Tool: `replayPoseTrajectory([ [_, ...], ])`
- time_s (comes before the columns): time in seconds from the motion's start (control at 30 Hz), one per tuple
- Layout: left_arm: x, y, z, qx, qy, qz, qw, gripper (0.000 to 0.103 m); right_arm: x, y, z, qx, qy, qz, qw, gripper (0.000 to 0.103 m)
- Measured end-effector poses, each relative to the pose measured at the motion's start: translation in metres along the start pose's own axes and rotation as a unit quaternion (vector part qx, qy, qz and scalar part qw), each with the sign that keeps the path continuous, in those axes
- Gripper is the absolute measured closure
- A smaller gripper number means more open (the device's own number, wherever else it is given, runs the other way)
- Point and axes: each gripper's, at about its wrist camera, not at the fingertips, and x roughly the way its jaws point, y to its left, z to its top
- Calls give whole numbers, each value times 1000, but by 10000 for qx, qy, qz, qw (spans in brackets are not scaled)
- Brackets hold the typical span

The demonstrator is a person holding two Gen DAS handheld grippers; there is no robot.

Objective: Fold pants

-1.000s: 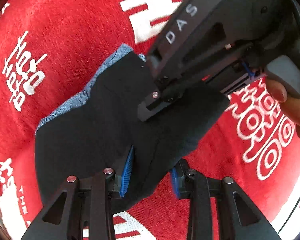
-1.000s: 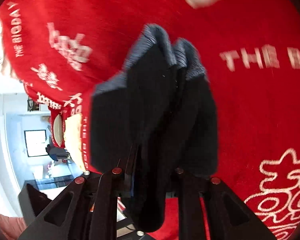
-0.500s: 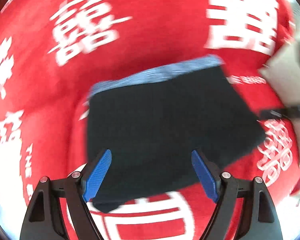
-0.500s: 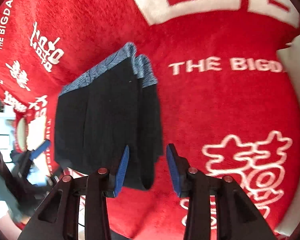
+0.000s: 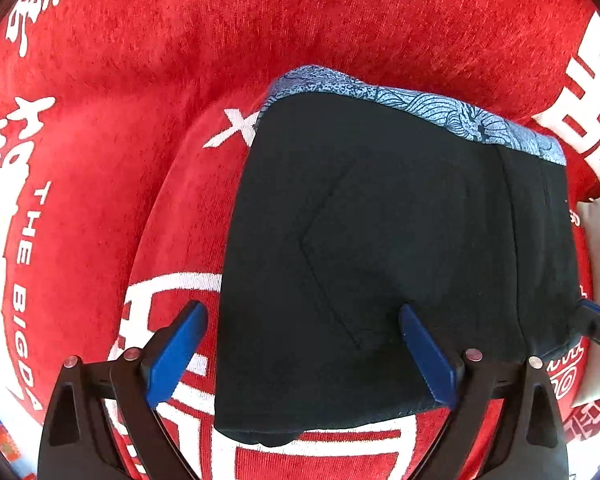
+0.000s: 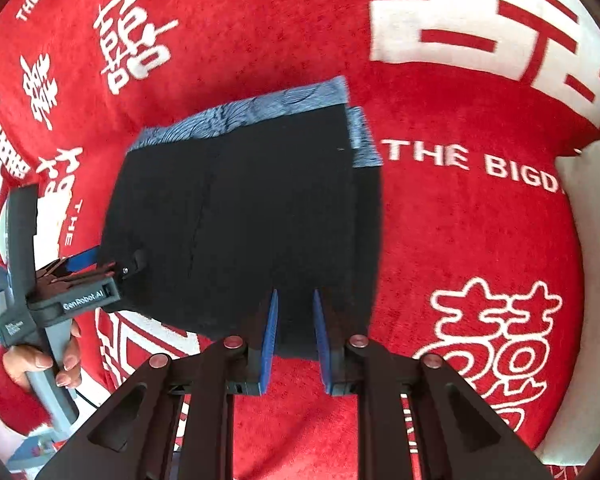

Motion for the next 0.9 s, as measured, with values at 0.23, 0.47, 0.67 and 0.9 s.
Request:
replayPoseTrajectory([
  [0.23,-5,-13,6,323,-10,218,9992,6,25,-3,2,190,135,-223,9995,82],
  [0.47,-12,-11,6,349,54,284,9990,6,25,3,2,201,92,-302,9993,71],
  [0.67,-19,-10,3,440,123,272,9986,6,33,26,2,-88,127,-494,9987,52],
  [0.9,-17,-5,5,422,132,219,9988,6,40,38,3,-73,116,-436,9990,46],
])
